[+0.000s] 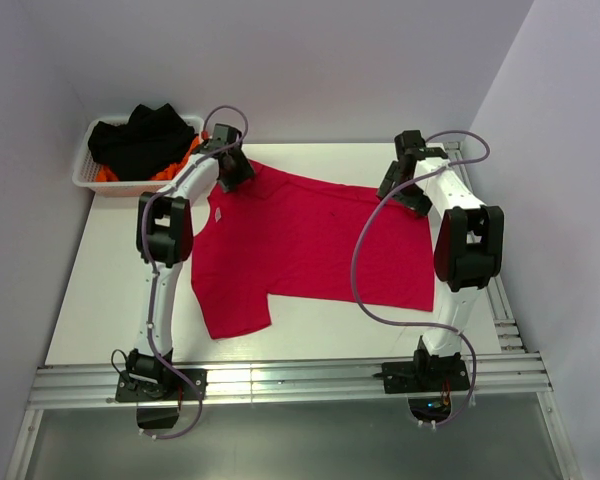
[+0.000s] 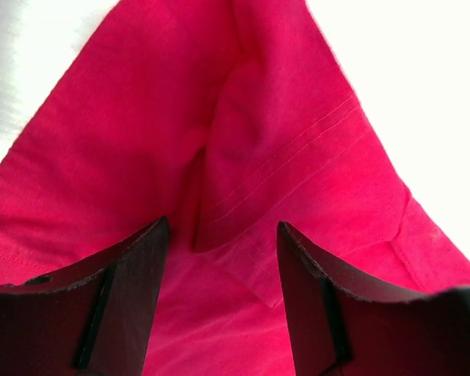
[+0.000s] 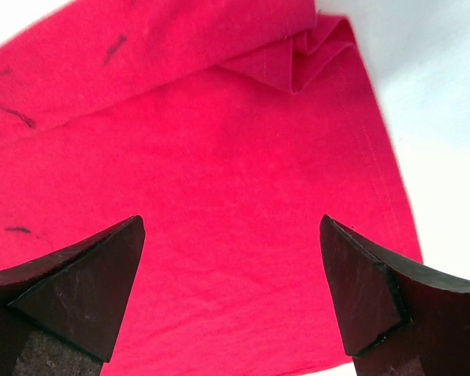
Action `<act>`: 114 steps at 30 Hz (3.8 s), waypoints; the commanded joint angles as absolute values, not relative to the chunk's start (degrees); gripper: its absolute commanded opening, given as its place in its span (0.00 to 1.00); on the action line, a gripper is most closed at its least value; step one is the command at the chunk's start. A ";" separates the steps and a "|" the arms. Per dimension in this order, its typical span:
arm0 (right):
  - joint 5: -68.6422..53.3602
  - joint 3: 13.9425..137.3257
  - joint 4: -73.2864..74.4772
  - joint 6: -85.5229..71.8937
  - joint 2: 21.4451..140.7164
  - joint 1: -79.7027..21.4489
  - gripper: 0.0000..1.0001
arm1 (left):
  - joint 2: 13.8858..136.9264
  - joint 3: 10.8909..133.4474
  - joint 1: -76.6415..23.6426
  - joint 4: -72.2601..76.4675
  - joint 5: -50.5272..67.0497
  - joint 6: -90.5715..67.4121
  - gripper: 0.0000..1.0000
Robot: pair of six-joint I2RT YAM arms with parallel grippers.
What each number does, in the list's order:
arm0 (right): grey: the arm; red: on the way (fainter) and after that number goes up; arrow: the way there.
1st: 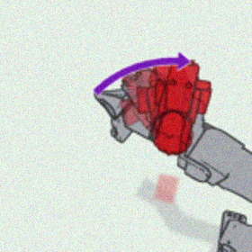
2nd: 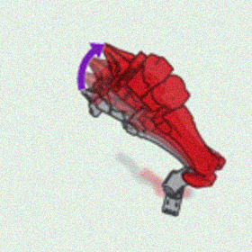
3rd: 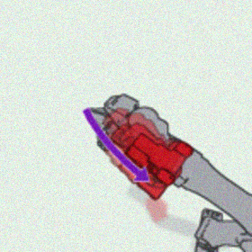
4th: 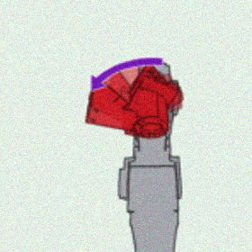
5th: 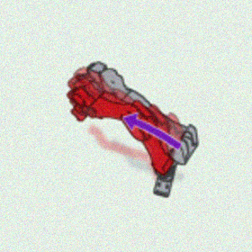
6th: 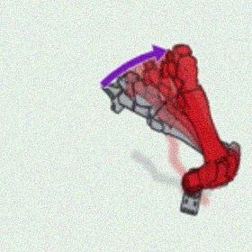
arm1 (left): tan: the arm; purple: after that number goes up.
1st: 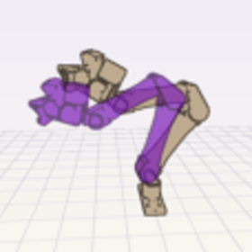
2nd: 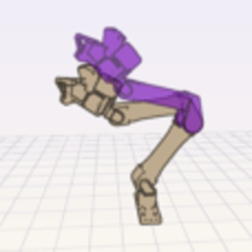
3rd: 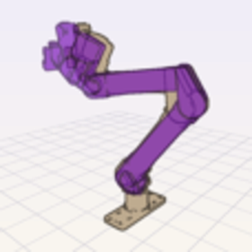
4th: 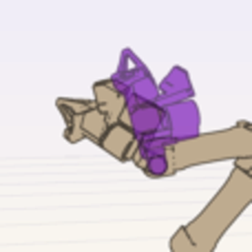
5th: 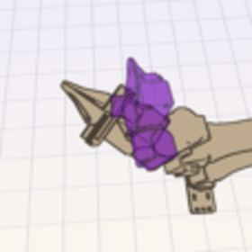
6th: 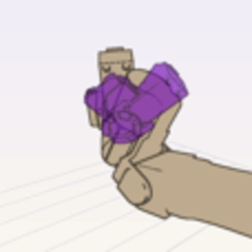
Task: Fold and stack the t-shirts
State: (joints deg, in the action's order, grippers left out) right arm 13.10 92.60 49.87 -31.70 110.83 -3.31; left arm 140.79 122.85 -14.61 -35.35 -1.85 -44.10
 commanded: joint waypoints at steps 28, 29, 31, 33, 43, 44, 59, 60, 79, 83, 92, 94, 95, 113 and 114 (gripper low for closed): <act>7.12 71.37 55.55 -32.96 75.77 -4.66 1.00 | 75.42 51.27 -18.37 -45.26 -7.03 -48.33 0.64; 7.21 71.19 55.72 -32.87 75.41 -4.57 1.00 | 73.15 49.67 -18.46 -45.18 -6.51 -48.60 0.63; 7.29 70.49 56.16 -32.87 74.45 -4.57 1.00 | 71.46 47.73 -18.72 -44.83 -5.80 -49.65 0.63; 6.95 69.53 56.69 -33.05 74.18 -4.66 1.00 | 70.67 48.08 -22.75 -45.87 -7.29 -51.32 0.64; 5.62 63.64 57.48 -34.37 69.17 -4.66 1.00 | 63.46 37.89 -25.22 -45.35 -4.57 -60.90 0.63; 5.54 63.28 57.57 -34.45 68.82 -4.66 1.00 | 63.63 37.36 -25.83 -45.00 -4.66 -61.34 0.64; 6.07 60.82 58.97 -35.07 68.12 -4.83 1.00 | 69.60 27.96 -31.20 -36.66 -4.92 -68.38 0.41; 5.54 59.78 58.80 -35.42 67.68 -4.83 1.00 | 70.04 28.12 -31.20 -36.82 -5.97 -68.90 0.27; 0.26 39.47 54.32 -52.90 67.41 1.75 0.93 | 67.86 33.05 -31.90 -39.81 -7.56 -64.51 0.00; 0.70 37.36 51.34 -54.32 68.02 4.30 0.91 | 67.59 34.62 -31.73 -40.60 -7.29 -63.46 0.00; 4.22 36.30 44.92 -55.37 70.75 5.89 0.84 | 68.38 37.18 -31.73 -41.57 -6.24 -61.61 0.00; 5.44 35.95 44.30 -55.02 71.27 5.98 0.75 | 68.38 37.18 -31.82 -41.48 -5.98 -61.35 0.00; 5.80 35.77 43.69 -54.76 71.54 5.98 0.74 | 68.38 37.09 -31.82 -41.48 -5.98 -61.17 0.00; 8.71 32.69 41.65 -52.65 73.48 5.98 0.00 | 65.66 39.44 -31.82 -44.11 -6.76 -60.73 0.00; 7.74 33.30 42.36 -52.39 72.69 5.98 0.00 | 64.52 41.12 -31.82 -46.04 -8.07 -60.47 0.00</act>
State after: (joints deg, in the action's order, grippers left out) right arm 5.08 34.39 42.65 -53.25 72.88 5.67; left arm 67.46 35.99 -31.68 -42.87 -5.93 -61.54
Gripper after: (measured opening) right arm 0.012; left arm 0.028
